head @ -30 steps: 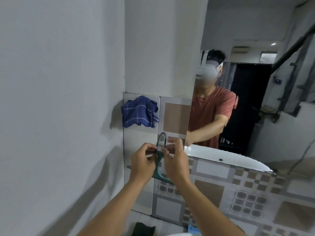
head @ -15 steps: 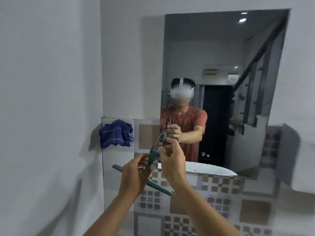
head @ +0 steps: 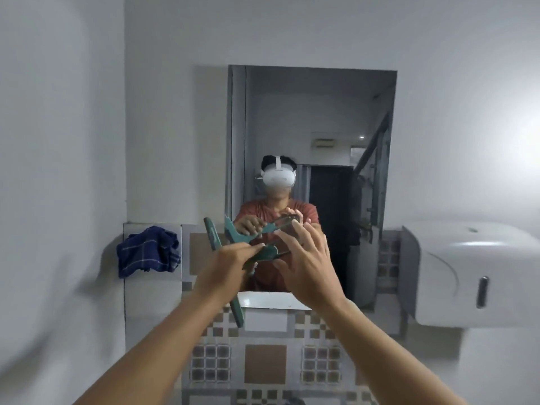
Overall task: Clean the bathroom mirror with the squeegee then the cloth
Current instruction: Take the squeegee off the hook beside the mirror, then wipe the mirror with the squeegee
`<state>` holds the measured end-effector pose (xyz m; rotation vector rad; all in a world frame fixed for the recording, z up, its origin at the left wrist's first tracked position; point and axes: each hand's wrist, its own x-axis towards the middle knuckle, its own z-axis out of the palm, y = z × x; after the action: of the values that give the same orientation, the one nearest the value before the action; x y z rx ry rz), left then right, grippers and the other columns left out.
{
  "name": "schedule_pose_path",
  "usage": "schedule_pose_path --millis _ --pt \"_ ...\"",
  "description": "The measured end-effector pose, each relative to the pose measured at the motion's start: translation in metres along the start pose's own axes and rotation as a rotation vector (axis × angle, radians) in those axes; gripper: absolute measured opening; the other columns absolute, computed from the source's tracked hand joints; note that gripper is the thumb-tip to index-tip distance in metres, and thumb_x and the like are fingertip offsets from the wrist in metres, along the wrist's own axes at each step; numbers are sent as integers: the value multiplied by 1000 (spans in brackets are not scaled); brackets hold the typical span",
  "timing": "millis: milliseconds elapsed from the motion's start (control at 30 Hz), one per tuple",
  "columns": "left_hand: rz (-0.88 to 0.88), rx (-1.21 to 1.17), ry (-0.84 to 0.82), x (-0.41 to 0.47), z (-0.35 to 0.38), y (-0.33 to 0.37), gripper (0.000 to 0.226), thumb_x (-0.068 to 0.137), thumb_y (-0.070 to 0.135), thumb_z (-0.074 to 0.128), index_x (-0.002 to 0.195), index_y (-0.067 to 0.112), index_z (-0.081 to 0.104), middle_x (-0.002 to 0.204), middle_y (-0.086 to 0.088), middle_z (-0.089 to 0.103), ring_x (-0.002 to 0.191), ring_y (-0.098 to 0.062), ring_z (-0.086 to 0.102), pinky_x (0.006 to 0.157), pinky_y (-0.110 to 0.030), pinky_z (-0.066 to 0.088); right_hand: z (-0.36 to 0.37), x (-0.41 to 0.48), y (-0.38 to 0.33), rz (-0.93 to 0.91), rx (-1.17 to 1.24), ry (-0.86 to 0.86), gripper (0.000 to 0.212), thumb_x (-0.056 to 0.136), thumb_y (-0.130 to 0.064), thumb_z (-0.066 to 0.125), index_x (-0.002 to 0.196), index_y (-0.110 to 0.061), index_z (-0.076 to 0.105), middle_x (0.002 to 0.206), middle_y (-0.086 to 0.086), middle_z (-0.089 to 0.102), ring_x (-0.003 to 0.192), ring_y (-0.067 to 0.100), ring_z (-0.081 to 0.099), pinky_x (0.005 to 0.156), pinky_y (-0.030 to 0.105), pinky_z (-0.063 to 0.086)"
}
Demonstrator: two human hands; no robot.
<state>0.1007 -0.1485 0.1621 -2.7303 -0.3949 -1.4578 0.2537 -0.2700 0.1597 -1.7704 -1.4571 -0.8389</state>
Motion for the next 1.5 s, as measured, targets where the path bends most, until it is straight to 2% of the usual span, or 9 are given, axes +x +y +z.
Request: schedule_pose_path --millis 167,300,433,533,733,867,1033,1167,1500 --pt "129 52 0 43 -14 14 18 91 10 70 108 15 74 91 0 73 72 -13 65 70 -35 62 -37 30 24 -221 -292 52 47 88 -53 62 129 -30 61 121 0 64 134 31 47 115 74 19" --pt "205 69 38 73 -23 16 26 91 11 71 116 16 74 97 0 75 81 -17 70 73 -33 60 -58 62 29 -362 -348 67 44 92 -50 62 122 -17 64 115 3 69 111 26 65 102 47 49" --pt "180 132 260 88 -25 12 40 84 8 78 124 10 70 112 -4 74 98 -21 69 82 -37 61 -71 92 35 -419 -380 92 42 97 -43 56 132 -21 57 112 6 63 96 24 65 83 40 56" --pt "180 132 364 78 -10 12 24 90 17 72 113 10 71 106 -2 71 97 -16 63 80 -28 57 -78 115 38 -389 -389 130 39 98 -39 58 131 -19 55 110 6 61 92 24 66 78 41 58" --pt "78 157 224 50 37 -9 7 88 28 65 90 22 67 91 8 64 77 0 52 69 -14 53 -96 167 31 -413 -402 156 30 98 -36 61 118 -13 58 98 3 66 79 25 68 59 39 58" --pt "8 239 217 64 52 -14 27 86 34 65 110 22 65 109 5 62 98 -13 61 79 -22 55 -107 200 27 -411 -378 157 35 99 -39 57 131 -23 56 101 1 60 77 24 65 61 41 58" --pt "-115 376 245 81 70 -26 63 89 42 62 144 16 48 143 -11 49 132 -27 49 108 -41 48 -110 238 19 -386 -375 146 37 102 -49 48 134 -31 55 105 1 58 72 21 63 65 40 58" --pt "-135 439 236 88 80 -41 79 88 47 61 154 9 37 156 -24 36 144 -38 38 112 -50 43 -107 262 15 -399 -405 124 37 105 -48 42 138 -36 52 107 0 57 74 21 61 65 35 52" --pt "-116 383 229 88 81 -53 85 92 57 52 160 20 17 165 -17 16 153 -33 20 112 -46 44 -98 280 16 -384 -420 52 41 108 -44 36 148 -45 43 103 2 49 74 21 53 65 35 44"
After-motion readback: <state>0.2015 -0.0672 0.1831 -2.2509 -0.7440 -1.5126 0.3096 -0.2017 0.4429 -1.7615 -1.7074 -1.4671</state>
